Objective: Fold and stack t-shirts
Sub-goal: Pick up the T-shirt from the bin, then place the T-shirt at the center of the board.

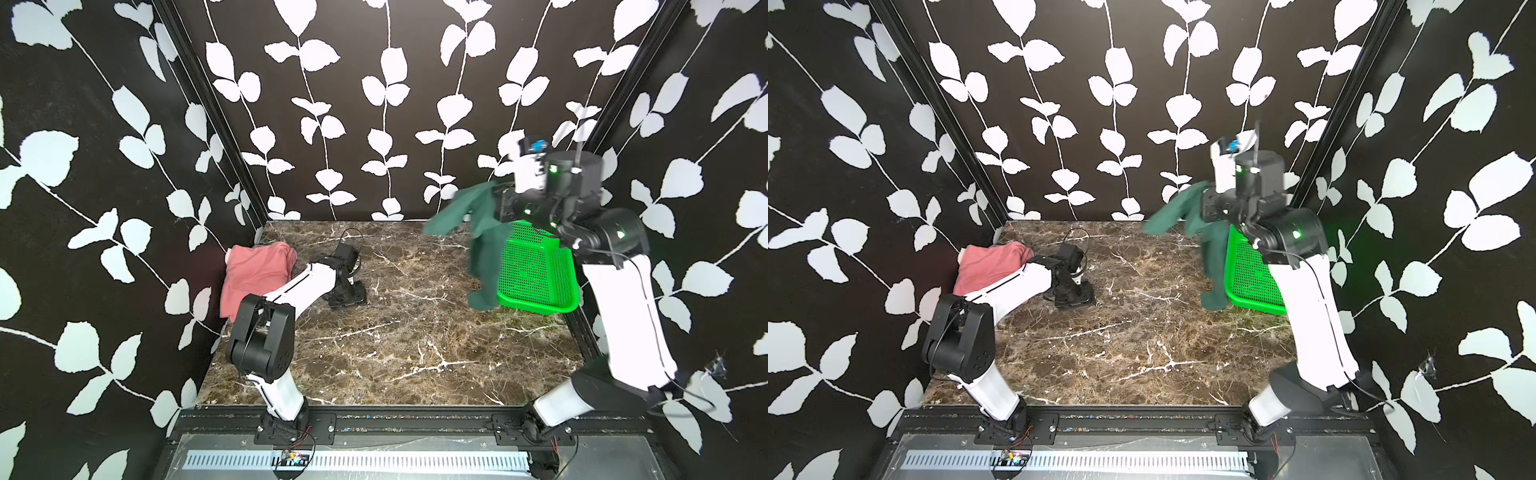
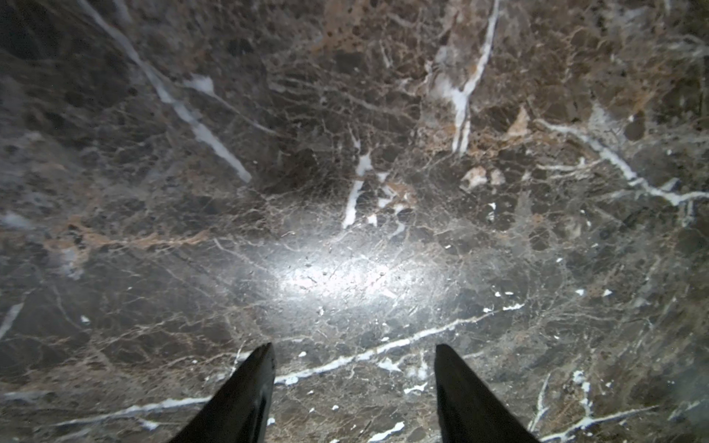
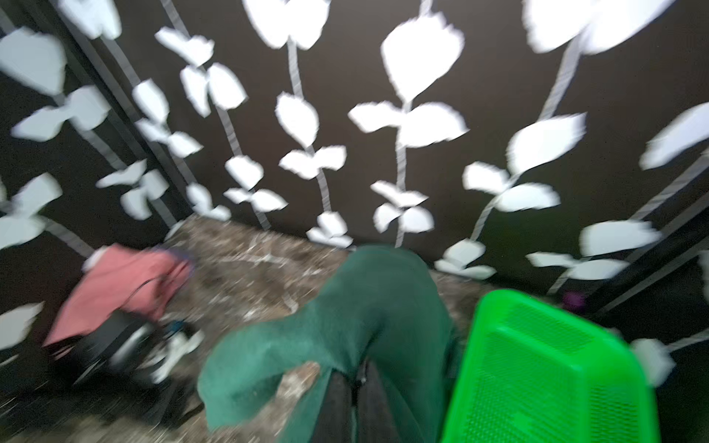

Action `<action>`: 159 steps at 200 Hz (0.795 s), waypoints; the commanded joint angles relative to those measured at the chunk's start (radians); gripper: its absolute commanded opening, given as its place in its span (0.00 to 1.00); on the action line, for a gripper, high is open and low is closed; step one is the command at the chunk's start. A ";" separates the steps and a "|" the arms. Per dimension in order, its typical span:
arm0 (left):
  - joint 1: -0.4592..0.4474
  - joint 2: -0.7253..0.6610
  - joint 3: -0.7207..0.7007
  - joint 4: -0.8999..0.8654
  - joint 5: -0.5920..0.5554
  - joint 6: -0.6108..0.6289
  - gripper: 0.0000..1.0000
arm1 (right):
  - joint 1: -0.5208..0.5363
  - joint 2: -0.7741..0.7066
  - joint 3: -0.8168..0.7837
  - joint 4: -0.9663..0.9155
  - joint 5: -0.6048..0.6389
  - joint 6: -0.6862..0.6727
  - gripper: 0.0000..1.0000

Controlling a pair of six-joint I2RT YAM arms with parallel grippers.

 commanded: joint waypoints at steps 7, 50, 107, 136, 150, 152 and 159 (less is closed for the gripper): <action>-0.008 0.006 0.001 0.015 0.011 0.002 0.68 | 0.056 0.022 -0.143 -0.113 -0.154 0.039 0.00; -0.012 0.024 0.004 0.016 0.015 0.005 0.68 | 0.026 0.029 -0.407 -0.055 -0.148 0.026 0.00; -0.013 0.019 0.011 0.002 -0.011 0.016 0.72 | -0.087 0.059 -0.789 0.193 -0.108 0.024 0.73; -0.014 0.015 0.003 0.000 -0.021 0.024 0.73 | -0.153 0.138 -0.828 0.232 -0.112 0.005 0.68; -0.014 0.016 0.011 -0.005 -0.022 0.028 0.72 | -0.162 0.173 -0.849 0.269 -0.090 -0.010 0.67; -0.014 0.017 0.013 -0.006 -0.020 0.028 0.72 | -0.163 0.177 -0.851 0.274 -0.086 -0.011 0.67; -0.014 0.017 0.018 -0.006 -0.016 0.030 0.72 | -0.173 0.199 -0.860 0.288 -0.075 -0.013 0.66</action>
